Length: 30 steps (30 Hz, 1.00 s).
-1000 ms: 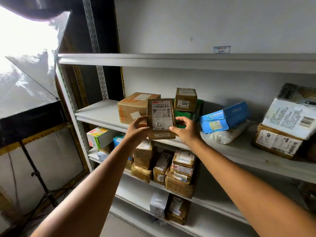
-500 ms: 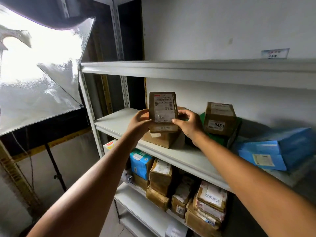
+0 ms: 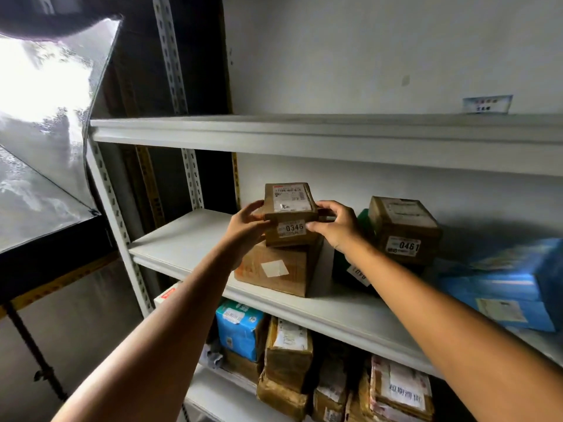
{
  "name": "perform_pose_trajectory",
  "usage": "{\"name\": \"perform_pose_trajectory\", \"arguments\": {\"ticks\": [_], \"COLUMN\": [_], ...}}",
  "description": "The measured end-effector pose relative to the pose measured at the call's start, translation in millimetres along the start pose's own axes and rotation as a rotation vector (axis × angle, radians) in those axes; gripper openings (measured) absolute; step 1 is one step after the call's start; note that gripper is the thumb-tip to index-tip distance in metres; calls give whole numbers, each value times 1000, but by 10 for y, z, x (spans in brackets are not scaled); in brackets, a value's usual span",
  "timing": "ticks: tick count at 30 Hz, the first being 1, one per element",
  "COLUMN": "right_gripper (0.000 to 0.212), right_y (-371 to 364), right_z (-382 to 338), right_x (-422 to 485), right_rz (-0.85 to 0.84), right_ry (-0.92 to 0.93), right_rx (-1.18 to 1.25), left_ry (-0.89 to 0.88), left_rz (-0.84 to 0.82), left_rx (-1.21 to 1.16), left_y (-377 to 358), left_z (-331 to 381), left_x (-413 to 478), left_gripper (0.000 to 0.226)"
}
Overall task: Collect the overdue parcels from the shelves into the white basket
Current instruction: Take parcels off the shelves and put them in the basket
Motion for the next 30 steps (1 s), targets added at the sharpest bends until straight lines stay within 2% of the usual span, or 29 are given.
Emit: {"name": "perform_pose_trajectory", "arguments": {"ticks": [8,11,13,16,20,26,30], "right_gripper": [62,52,47,46,49,53,53], "right_y": [-42,-37,-7,70,212,540,758], "right_z": [102,243,317,447,650,1074,1420], "right_x": [-46,-133,-211,-403,-841,-1618,-2062], "right_rz": [1,-40,-55,-105,-248,-379,-440], "right_ry": [-77,-126,-136,-121,-87,-78,-98], "right_rx": [-29,-55,-107,-266,-548,-774,-836], "left_ry": [-64,-109,-158,-237,-199,-62,-8], "left_rz": [-42,-63,-32,0,-125,-334,-426], "left_rx": [54,168,315,675,980,1129,1161], "left_y": [45,66,108,115,-98,-673,-987], "left_z": [-126,-190,-182,-137,-210,-457,-655], "left_x": [100,18,-77,-344,-799,-1699,-2235], "left_gripper": [63,57,50,44,44,45,40]}}
Point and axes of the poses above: each hand's wrist, its own x-axis towards the middle knuckle, its own y-axis out of the back of the hand, z = x × y, the point moved 8 cm from there along x, towards the middle knuckle, and after that the axes turned 9 degrees about -y, right-handed, at the moved point
